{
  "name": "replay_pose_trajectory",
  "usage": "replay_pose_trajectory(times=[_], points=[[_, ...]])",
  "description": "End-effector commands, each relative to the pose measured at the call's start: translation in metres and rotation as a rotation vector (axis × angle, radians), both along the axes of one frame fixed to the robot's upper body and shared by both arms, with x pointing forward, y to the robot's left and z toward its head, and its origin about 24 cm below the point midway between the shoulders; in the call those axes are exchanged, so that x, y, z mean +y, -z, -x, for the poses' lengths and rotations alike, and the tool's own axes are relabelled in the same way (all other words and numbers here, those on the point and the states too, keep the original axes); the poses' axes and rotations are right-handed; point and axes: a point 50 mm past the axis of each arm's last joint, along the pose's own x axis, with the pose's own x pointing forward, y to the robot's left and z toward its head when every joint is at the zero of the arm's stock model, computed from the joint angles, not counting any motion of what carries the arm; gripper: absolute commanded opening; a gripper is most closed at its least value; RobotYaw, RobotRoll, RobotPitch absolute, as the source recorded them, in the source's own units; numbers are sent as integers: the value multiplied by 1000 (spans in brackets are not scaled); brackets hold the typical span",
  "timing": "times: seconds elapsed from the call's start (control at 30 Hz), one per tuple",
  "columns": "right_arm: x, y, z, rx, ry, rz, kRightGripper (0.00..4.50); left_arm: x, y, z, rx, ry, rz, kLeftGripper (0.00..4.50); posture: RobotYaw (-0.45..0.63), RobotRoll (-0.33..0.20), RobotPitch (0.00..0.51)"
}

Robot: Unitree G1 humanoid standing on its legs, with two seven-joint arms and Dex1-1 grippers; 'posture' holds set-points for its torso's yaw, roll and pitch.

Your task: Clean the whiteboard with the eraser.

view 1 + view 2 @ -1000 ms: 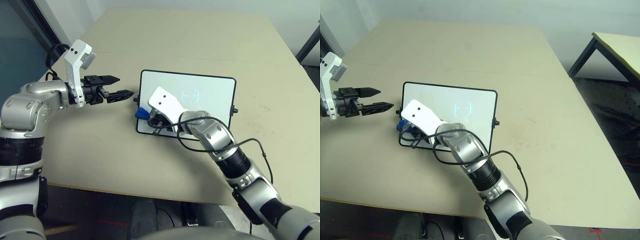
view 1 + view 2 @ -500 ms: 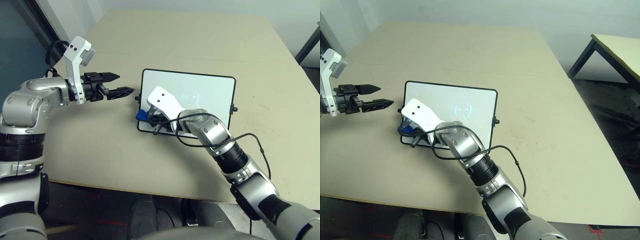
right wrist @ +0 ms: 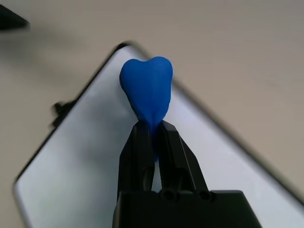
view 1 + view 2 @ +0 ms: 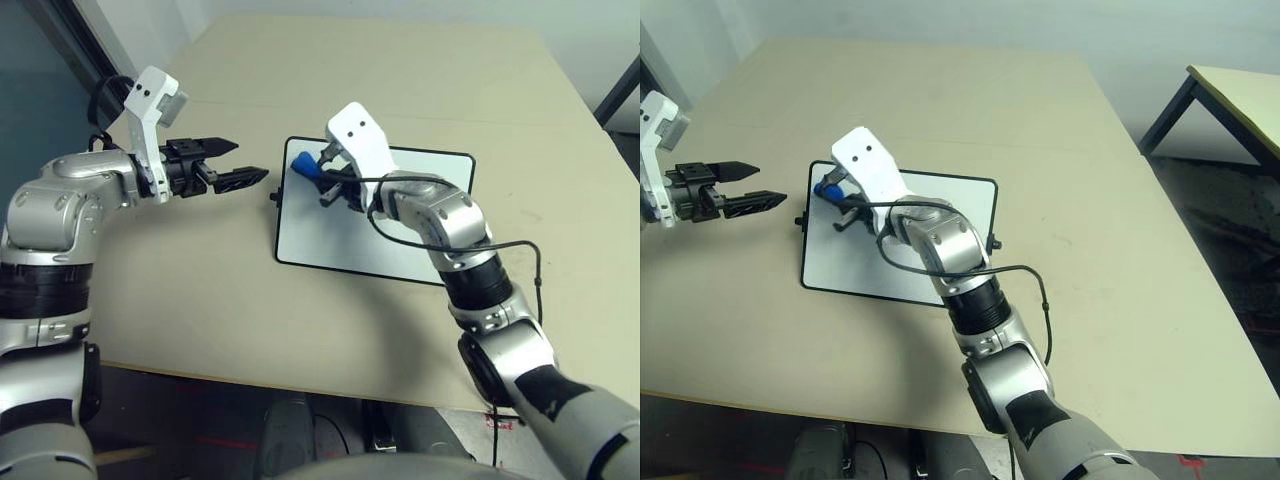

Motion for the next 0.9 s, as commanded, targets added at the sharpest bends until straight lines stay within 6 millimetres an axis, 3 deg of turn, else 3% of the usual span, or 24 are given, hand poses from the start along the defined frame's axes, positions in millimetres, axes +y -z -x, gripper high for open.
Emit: replay_pose_trajectory(times=[0.03, 0.17, 0.23, 0.3, 0.43, 0.6, 0.9], points=[[-26, -34, -4, -106, 114, -105, 81, 18, -10, -5, -173, -142, 71, 4500, -20, 0, 78], [-70, -54, -14, -181, 308, -140, 81, 37, -7, -8, -296, -284, 142, 4500, -25, 0, 75], [-102, -50, -20, -161, 429, -112, 81, 47, 9, -9, -307, -350, 143, 4500, -32, 0, 69], [-135, -31, -22, -95, 543, -50, 81, 54, 32, -10, -281, -407, 153, 4500, -35, 0, 63], [-172, 9, -18, 43, 675, 19, 81, 55, 62, -11, -226, -460, 194, 4500, -46, 0, 60], [-190, 53, -7, 212, 742, 87, 81, 51, 93, -12, -143, -455, 167, 4500, -58, 0, 61], [-194, 95, 22, 474, 760, 164, 81, 28, 121, -16, -41, -396, 190, 4500, -92, 0, 92]])
